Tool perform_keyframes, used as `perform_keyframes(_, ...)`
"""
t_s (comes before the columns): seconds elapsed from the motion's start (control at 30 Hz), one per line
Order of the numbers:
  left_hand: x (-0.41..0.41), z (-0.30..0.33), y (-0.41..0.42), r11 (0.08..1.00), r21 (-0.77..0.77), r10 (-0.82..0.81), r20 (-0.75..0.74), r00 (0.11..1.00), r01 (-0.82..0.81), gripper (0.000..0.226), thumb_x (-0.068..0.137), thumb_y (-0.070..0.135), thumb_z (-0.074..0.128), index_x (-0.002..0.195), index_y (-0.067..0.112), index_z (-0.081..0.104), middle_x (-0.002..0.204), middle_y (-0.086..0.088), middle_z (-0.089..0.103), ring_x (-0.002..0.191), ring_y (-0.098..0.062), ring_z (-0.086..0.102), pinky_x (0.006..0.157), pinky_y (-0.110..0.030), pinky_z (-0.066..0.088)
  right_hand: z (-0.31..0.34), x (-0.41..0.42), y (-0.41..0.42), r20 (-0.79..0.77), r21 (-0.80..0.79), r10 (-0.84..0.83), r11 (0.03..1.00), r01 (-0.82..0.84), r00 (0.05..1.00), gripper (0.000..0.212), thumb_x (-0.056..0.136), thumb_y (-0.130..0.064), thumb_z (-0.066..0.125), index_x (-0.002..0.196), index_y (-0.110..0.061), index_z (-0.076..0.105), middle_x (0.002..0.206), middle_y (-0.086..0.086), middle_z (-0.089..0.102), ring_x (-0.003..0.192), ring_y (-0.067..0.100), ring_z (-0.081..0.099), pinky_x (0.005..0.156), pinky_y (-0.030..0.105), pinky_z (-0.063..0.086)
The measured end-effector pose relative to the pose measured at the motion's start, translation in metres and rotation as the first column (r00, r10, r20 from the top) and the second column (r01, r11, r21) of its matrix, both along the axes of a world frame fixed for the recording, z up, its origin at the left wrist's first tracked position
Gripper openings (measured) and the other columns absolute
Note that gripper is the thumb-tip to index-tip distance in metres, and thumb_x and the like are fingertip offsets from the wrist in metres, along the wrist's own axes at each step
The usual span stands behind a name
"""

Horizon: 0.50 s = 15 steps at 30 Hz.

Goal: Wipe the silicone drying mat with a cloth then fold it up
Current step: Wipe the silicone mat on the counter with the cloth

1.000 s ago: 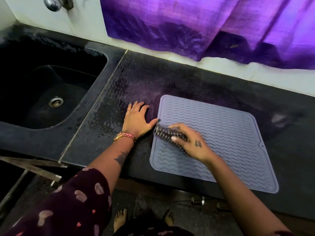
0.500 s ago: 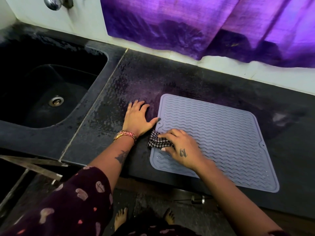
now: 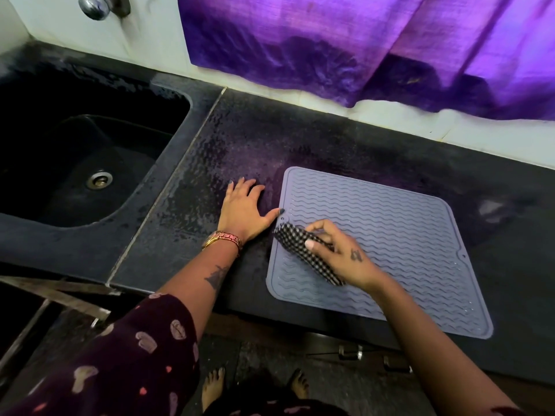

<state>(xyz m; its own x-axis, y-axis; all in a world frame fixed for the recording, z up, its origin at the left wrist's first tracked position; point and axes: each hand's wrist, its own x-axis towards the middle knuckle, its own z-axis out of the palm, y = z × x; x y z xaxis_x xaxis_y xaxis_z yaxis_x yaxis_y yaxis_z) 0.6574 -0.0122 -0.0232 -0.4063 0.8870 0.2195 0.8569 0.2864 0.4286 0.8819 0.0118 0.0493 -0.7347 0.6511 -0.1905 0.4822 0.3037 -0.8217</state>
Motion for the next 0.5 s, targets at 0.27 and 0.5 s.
perform_keyframes(0.27, 0.001, 0.001, 0.0, 1.0, 0.001, 0.003, -0.003, 1.0, -0.003, 0.07, 0.081, 0.062, 0.054, 0.132, 0.015, 0.05, 0.145, -0.008, 0.041, 0.141, -0.027, 0.024, 0.119, -0.04, 0.003, -0.017, -0.022, -0.011, 0.409, 0.577, -0.077, 0.794, -0.192, 0.909, 0.057, 0.081, -0.059, 0.055, 0.127, -0.027, 0.046, 0.125, -0.004, 0.05, 0.115, 0.019, 0.041, 0.093, 0.036, 0.034)
perform_keyframes(0.5, -0.001, 0.001, 0.0, 1.0, -0.001, -0.002, -0.008, 1.0, 0.002, 0.071, 0.081, 0.064, 0.053, 0.132, 0.015, 0.05, 0.145, -0.009, 0.041, 0.141, -0.028, 0.024, 0.119, -0.04, 0.003, -0.005, -0.014, -0.018, 0.36, 0.492, 0.119, 0.818, -0.296, 0.925, 0.036, 0.081, -0.04, 0.065, 0.116, -0.034, 0.058, 0.117, -0.011, 0.059, 0.107, 0.014, 0.048, 0.091, 0.029, 0.035)
